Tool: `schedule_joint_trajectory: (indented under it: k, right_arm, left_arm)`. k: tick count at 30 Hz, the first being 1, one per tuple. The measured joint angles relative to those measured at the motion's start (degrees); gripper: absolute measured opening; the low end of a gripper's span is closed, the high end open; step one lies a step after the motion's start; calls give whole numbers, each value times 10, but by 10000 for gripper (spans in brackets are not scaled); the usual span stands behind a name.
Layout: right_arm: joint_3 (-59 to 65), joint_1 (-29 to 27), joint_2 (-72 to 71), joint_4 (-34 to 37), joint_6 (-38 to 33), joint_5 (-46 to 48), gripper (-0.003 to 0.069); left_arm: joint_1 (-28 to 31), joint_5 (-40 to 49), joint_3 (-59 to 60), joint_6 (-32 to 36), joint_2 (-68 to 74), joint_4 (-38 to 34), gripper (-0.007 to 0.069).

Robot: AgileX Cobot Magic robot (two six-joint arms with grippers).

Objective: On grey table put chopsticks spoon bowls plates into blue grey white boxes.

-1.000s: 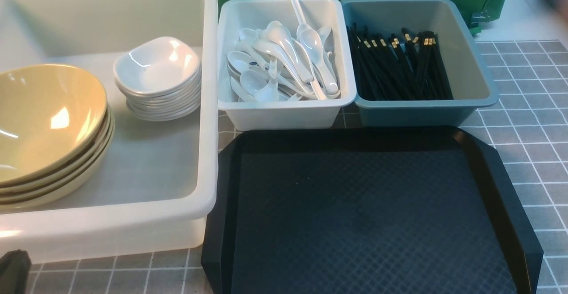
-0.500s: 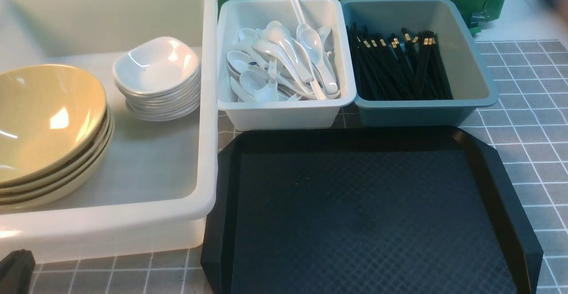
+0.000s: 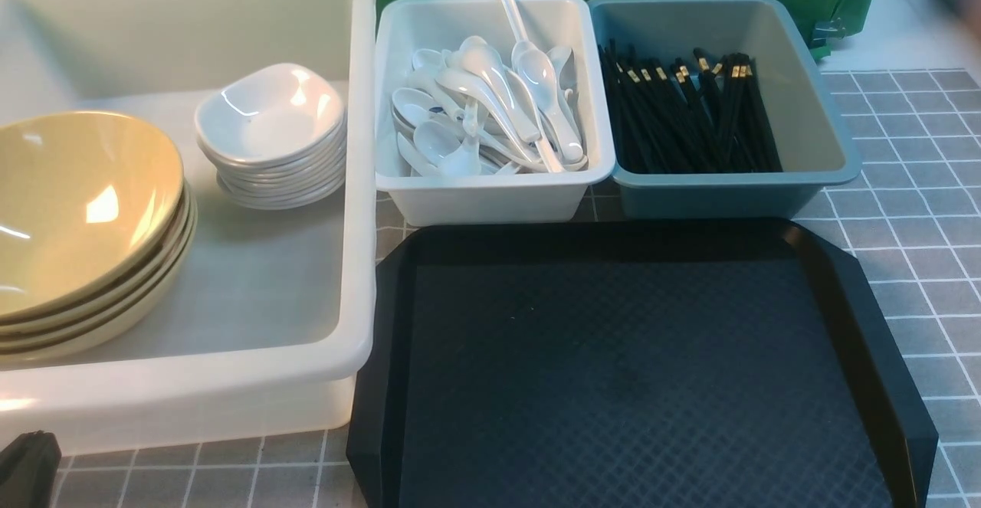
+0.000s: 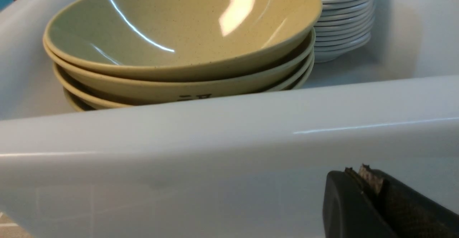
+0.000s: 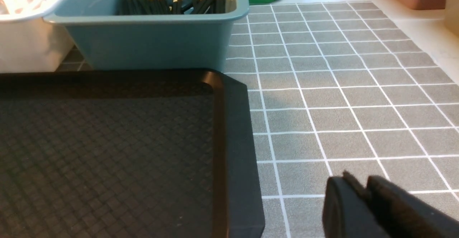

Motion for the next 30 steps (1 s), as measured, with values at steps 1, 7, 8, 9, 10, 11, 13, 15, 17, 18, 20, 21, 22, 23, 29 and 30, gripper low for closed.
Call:
schedule_joint_trajectory:
  k: [1, 7, 8, 9, 10, 11, 13, 15, 17, 18, 20, 21, 22, 23, 29, 30]
  right_arm:
    - [0, 0, 0, 0, 0, 0, 115]
    - [0, 0, 0, 0, 0, 0, 123]
    - [0, 0, 0, 0, 0, 0, 124]
    - [0, 0, 0, 0, 0, 0, 126]
    - [0, 0, 0, 0, 0, 0, 126]
    - [0, 0, 0, 0, 0, 0, 129]
    - [0, 0, 0, 0, 0, 0, 131]
    - [0, 0, 0, 0, 0, 0, 132]
    - [0, 0, 0, 0, 0, 0, 133]
    - [0, 0, 0, 0, 0, 0, 134]
    - [0, 0, 0, 0, 0, 0, 136]
    - [0, 0, 0, 0, 0, 0, 137]
    - [0, 0, 0, 0, 0, 0, 139]
    - [0, 0, 0, 0, 0, 0, 139]
    - [0, 0, 0, 0, 0, 0, 147]
    - [0, 0, 0, 0, 0, 0, 148]
  left_arm:
    - [0, 0, 0, 0, 0, 0, -8]
    - [0, 0, 0, 0, 0, 0, -8]
    - [0, 0, 0, 0, 0, 0, -8]
    - [0, 0, 0, 0, 0, 0, -8]
    - [0, 0, 0, 0, 0, 0, -8]
    - [0, 0, 0, 0, 0, 0, -8]
    - [0, 0, 0, 0, 0, 0, -8]
    - [0, 0, 0, 0, 0, 0, -8]
    - [0, 0, 0, 0, 0, 0, -8]
    - [0, 0, 0, 0, 0, 0, -8]
    - [0, 0, 0, 0, 0, 0, -8]
    - [0, 0, 0, 0, 0, 0, -8]
    - [0, 0, 0, 0, 0, 0, -8]
    - [0, 0, 0, 0, 0, 0, -8]
    - [0, 0, 0, 0, 0, 0, -8]
    - [0, 0, 0, 0, 0, 0, -8]
